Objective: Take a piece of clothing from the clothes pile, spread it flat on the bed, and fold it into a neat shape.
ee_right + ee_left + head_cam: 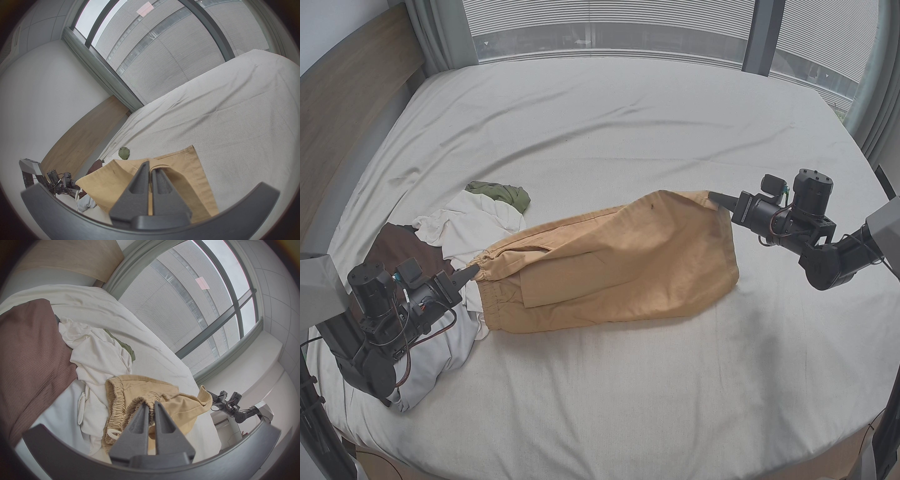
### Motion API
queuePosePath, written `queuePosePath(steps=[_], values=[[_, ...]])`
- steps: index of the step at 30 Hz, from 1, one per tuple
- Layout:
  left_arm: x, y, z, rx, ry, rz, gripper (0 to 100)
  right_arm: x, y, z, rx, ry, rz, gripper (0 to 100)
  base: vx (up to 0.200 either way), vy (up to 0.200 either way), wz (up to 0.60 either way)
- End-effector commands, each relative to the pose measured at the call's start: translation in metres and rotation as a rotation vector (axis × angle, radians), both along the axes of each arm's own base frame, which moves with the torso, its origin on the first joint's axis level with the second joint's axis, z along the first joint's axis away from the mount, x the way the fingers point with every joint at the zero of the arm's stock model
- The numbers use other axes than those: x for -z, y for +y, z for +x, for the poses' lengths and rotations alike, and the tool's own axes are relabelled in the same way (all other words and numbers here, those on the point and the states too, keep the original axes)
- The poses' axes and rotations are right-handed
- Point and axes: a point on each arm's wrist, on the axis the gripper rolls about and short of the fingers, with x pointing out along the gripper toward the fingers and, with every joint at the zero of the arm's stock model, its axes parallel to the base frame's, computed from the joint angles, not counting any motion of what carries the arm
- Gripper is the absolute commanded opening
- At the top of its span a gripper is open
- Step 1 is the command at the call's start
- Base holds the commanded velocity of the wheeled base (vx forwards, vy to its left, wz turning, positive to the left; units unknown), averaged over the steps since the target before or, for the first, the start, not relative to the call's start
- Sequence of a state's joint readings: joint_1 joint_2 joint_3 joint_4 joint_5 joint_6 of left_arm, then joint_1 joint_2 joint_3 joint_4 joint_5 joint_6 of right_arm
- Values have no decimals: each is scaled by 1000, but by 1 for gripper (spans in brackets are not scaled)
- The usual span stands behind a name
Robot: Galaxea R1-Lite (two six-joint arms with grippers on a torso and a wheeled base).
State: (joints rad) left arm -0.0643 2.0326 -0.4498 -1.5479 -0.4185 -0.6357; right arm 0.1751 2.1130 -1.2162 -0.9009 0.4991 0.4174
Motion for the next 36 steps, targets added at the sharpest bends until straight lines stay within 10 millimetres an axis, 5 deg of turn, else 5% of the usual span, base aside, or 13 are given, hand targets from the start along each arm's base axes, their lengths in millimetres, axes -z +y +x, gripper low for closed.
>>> queuePosePath(steps=[1, 33, 34, 36], values=[[1, 1, 6, -7, -5, -1, 0, 8, 2, 10, -2, 8, 0, 0, 0, 0, 0], [6, 5, 22, -81, -20, -5, 0, 16, 2, 25, 2, -5, 7, 0, 0, 0, 0], [6, 5, 22, -81, -20, -5, 100, 16, 2, 25, 1, -6, 8, 100, 0, 0, 0], [4, 5, 24, -82, -30, -5, 100, 13, 2, 27, 10, -19, 10, 100, 0, 0, 0]])
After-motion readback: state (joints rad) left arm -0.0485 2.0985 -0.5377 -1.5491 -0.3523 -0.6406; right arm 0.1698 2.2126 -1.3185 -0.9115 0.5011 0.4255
